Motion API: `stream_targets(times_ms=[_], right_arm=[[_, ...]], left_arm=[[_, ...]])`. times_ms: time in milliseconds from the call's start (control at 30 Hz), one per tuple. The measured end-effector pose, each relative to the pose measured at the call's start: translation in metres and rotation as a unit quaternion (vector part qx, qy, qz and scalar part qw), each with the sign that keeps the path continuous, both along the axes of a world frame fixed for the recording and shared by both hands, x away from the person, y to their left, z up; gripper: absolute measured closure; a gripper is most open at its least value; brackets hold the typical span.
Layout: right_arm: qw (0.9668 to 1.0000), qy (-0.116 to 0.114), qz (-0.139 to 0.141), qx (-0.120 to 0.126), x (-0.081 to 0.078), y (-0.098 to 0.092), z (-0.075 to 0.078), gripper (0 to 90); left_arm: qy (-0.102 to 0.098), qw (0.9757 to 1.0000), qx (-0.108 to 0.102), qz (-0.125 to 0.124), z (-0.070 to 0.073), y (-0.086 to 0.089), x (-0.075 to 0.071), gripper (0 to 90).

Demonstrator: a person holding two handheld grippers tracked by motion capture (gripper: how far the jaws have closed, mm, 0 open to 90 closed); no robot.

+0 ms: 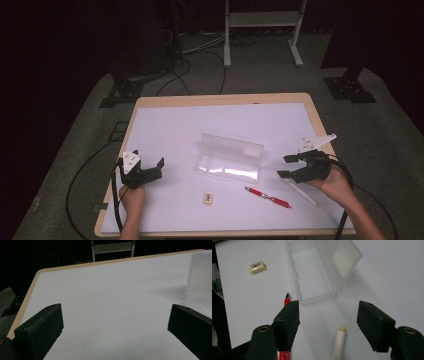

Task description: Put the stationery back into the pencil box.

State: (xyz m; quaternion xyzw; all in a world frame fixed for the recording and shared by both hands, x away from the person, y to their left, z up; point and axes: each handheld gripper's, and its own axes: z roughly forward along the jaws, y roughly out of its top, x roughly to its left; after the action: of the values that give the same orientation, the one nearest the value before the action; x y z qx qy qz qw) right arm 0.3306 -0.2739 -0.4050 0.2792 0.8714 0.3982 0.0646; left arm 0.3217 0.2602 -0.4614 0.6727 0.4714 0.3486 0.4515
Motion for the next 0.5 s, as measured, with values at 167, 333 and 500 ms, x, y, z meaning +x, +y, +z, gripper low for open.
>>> stream_targets(times_ms=[167, 333, 500], right_arm=[[0.9999, 0.001, -0.011, -0.004, -0.003, -0.008, -0.002, 34.4], [0.9997, 0.004, -0.021, -0.007, -0.006, -0.013, -0.004, 34.9], [0.9996, 0.005, -0.027, -0.011, -0.007, -0.018, -0.008, 35.1]], left_arm=[[0.000, 1.0000, 0.001, 0.001, 0.000, 0.000, 0.000, 0.0], [0.000, 1.0000, 0.000, 0.001, 0.000, 0.000, 0.000, 0.0], [0.000, 1.0000, -0.001, 0.002, 0.000, 0.000, 0.000, 0.0]])
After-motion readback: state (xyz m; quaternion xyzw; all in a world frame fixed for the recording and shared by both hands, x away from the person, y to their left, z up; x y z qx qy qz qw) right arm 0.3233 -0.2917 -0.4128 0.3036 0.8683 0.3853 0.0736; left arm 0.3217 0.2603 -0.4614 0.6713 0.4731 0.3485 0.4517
